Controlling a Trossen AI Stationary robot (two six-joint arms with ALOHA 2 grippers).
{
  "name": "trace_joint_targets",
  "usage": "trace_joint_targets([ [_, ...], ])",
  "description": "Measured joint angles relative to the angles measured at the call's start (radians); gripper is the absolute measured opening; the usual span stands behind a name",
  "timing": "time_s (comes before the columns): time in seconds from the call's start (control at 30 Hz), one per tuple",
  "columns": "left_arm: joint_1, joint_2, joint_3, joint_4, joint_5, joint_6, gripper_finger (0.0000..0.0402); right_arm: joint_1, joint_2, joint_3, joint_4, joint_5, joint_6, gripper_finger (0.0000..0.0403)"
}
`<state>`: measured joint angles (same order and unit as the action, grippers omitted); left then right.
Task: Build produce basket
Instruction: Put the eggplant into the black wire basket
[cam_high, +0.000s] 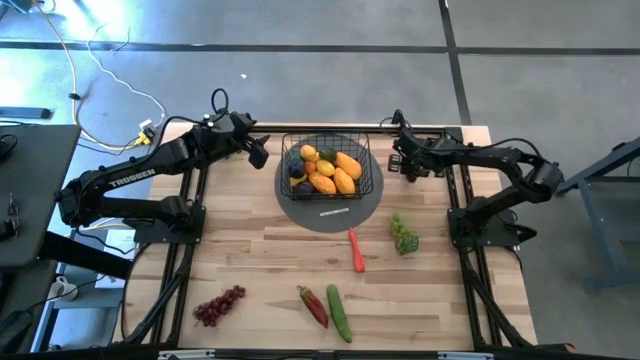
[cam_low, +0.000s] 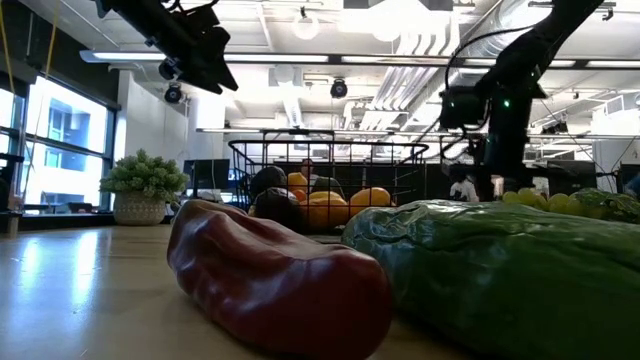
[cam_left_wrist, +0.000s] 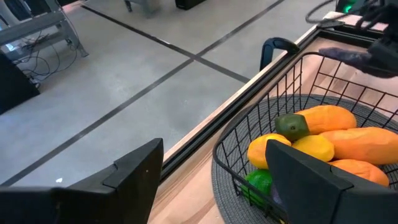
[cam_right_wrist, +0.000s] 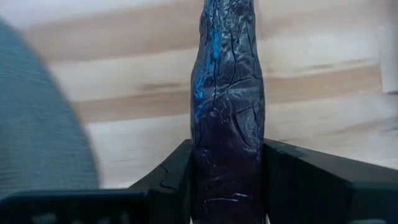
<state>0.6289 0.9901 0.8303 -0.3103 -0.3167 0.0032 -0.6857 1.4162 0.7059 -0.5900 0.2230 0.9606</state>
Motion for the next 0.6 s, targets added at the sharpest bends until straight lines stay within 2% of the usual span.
trace_joint_targets([
  [0.3, 0.000, 0.000, 0.000, 0.000, -0.001, 0.013, 0.0271, 0.065, -0.079, 0.181, -0.067, 0.051, -0.041, 0.0107],
  [0.6, 0.000, 0.000, 0.000, 0.000, -0.001, 0.026, 0.0271, 0.143, -0.083, 0.388, -0.080, 0.107, -0.132, 0.0107],
])
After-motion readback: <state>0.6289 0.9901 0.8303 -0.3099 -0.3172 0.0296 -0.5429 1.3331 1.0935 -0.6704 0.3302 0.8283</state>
